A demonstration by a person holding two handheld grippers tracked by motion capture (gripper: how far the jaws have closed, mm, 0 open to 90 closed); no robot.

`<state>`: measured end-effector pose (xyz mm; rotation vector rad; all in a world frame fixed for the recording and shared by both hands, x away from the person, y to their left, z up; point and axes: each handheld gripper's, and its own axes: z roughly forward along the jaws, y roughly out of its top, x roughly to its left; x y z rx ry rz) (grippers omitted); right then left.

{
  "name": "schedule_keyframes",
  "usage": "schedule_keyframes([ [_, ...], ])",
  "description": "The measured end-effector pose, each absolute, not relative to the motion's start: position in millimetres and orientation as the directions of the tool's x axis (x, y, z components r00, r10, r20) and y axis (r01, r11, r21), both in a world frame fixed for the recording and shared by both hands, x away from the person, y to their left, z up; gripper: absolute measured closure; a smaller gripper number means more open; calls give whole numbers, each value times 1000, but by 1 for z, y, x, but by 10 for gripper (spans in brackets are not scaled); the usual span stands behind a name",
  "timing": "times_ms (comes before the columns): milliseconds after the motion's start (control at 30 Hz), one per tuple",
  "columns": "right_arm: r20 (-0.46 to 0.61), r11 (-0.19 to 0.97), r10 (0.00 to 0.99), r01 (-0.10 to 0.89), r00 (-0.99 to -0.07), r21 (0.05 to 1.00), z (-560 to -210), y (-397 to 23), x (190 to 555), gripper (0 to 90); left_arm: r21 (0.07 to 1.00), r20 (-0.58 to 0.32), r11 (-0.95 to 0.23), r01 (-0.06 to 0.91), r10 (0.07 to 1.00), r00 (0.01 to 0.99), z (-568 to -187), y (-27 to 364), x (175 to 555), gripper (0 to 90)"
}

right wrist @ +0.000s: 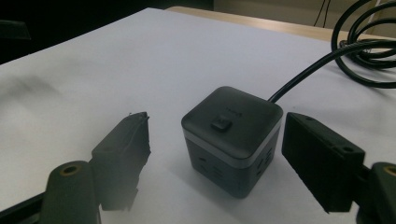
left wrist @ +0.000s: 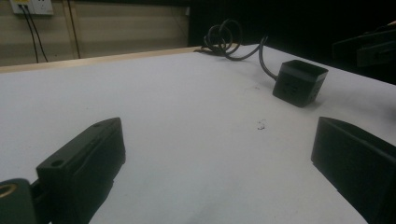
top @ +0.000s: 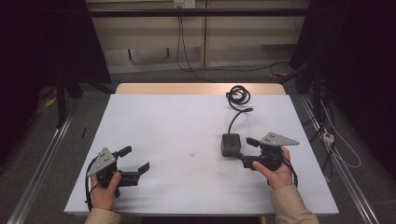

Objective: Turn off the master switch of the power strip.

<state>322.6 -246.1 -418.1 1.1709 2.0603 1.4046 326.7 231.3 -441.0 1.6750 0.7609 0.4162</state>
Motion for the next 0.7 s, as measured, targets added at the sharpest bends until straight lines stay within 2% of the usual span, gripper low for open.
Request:
schedule_keyframes([
  [700, 119, 149, 806, 392, -580, 908, -422, -263, 306, 199, 961, -124, -97, 257, 681, 722, -440, 232, 326, 25],
])
